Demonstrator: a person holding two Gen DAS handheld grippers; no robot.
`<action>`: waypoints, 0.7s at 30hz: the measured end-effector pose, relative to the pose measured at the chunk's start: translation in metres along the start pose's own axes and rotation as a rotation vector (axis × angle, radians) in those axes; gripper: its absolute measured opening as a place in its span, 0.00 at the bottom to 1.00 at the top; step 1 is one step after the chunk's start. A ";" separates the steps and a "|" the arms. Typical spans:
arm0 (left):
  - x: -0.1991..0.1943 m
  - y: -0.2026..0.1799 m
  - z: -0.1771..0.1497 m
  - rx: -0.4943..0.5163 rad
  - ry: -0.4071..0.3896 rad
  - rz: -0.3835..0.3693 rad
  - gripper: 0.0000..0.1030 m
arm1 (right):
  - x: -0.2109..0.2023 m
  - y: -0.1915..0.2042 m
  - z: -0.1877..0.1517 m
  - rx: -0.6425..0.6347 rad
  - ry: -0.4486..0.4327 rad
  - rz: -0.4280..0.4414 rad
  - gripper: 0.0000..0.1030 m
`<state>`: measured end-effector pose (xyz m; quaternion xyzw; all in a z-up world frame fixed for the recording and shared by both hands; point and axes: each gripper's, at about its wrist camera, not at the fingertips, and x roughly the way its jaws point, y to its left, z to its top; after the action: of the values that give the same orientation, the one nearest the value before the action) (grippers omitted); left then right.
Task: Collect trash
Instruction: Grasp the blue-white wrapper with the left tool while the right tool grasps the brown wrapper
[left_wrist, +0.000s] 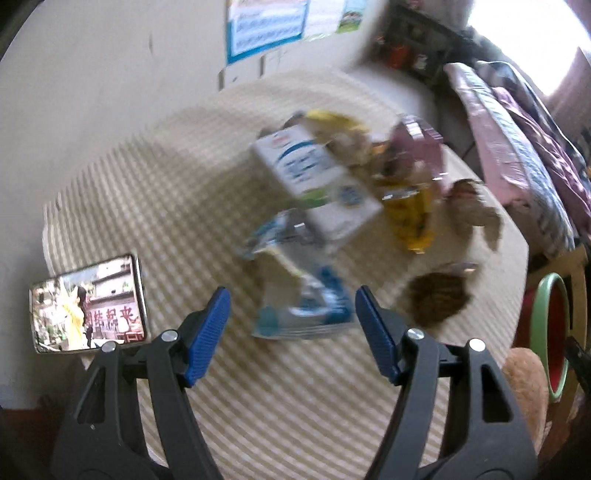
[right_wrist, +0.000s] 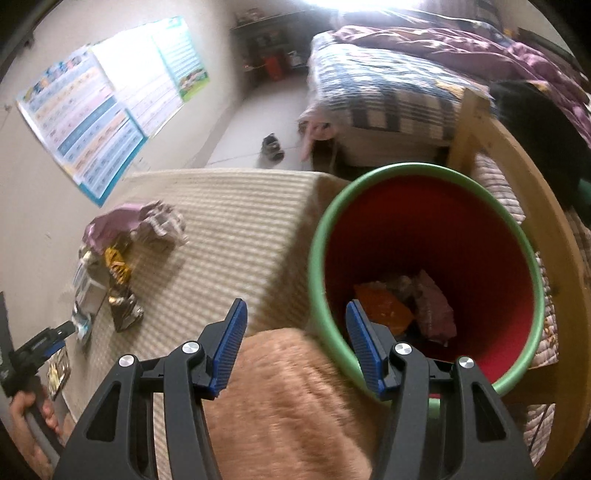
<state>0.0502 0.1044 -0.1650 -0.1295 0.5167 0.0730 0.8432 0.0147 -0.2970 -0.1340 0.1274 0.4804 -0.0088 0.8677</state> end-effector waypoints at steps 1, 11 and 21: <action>0.006 0.005 0.001 -0.014 0.014 -0.008 0.65 | 0.000 0.003 0.000 -0.008 0.002 0.001 0.53; 0.030 0.004 0.008 -0.009 0.067 -0.062 0.42 | -0.001 0.031 -0.006 -0.077 0.012 0.006 0.53; -0.002 -0.003 -0.027 0.025 0.060 -0.132 0.34 | 0.012 0.058 -0.007 -0.124 0.045 0.054 0.53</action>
<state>0.0270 0.0941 -0.1745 -0.1550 0.5328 0.0071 0.8319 0.0233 -0.2380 -0.1355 0.0863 0.4958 0.0475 0.8628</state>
